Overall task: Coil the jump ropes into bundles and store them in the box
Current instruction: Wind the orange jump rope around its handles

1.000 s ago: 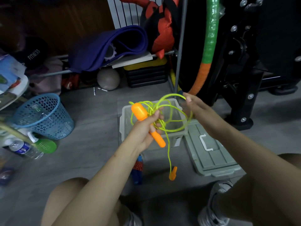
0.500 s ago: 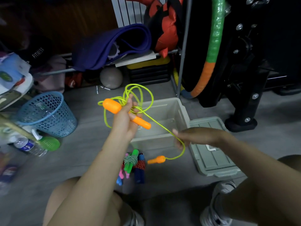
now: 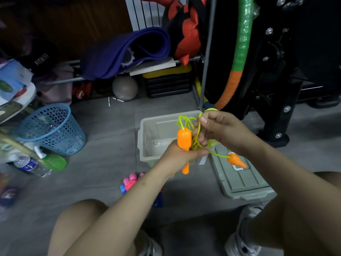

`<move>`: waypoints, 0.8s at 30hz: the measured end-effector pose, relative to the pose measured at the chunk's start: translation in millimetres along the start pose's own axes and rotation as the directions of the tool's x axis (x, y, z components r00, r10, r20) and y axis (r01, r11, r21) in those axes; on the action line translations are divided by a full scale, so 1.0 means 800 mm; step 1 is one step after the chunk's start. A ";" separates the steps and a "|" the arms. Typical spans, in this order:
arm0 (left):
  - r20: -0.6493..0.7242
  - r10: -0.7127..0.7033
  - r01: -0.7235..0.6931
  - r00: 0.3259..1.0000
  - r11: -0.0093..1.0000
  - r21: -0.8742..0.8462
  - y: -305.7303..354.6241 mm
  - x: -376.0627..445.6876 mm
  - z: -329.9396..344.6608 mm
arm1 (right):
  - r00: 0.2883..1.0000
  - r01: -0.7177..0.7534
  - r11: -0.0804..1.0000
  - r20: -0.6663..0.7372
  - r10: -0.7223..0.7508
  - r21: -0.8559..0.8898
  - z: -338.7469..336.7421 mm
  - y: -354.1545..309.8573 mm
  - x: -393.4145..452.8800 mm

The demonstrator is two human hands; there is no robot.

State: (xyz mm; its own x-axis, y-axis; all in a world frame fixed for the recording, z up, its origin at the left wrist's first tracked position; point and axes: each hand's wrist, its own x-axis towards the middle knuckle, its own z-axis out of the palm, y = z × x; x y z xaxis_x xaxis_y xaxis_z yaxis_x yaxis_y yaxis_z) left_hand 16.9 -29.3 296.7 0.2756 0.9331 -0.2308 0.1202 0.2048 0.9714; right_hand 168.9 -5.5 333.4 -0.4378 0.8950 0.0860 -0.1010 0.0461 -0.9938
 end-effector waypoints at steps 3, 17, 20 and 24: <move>-0.123 -0.058 0.050 0.991 0.997 -0.065 0.003 0.007 -0.006 | 0.987 0.004 0.998 -0.158 0.005 0.058 -0.004 -0.003 0.005; -0.106 -0.125 0.011 0.986 0.698 -0.716 0.040 0.013 -0.049 | 0.883 -0.367 0.829 0.120 0.453 -0.422 0.011 0.047 -0.016; -0.127 -0.115 -0.021 0.985 0.656 -0.755 0.043 0.013 -0.058 | 0.843 -0.365 0.853 0.256 0.473 -0.373 0.019 0.056 -0.019; -0.214 -0.098 -0.108 0.972 0.623 -0.775 0.044 0.016 -0.079 | 0.807 -0.398 0.835 0.286 0.516 -0.380 0.006 0.060 -0.020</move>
State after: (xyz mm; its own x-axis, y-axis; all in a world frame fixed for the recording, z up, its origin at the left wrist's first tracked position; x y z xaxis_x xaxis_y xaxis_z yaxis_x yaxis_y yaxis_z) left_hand -35.6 8.8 331.5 0.0520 0.9500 -0.3077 -0.6939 0.2560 0.6731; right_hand 167.0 -19.9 284.5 -0.6613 0.6194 -0.4232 0.4300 -0.1493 -0.8904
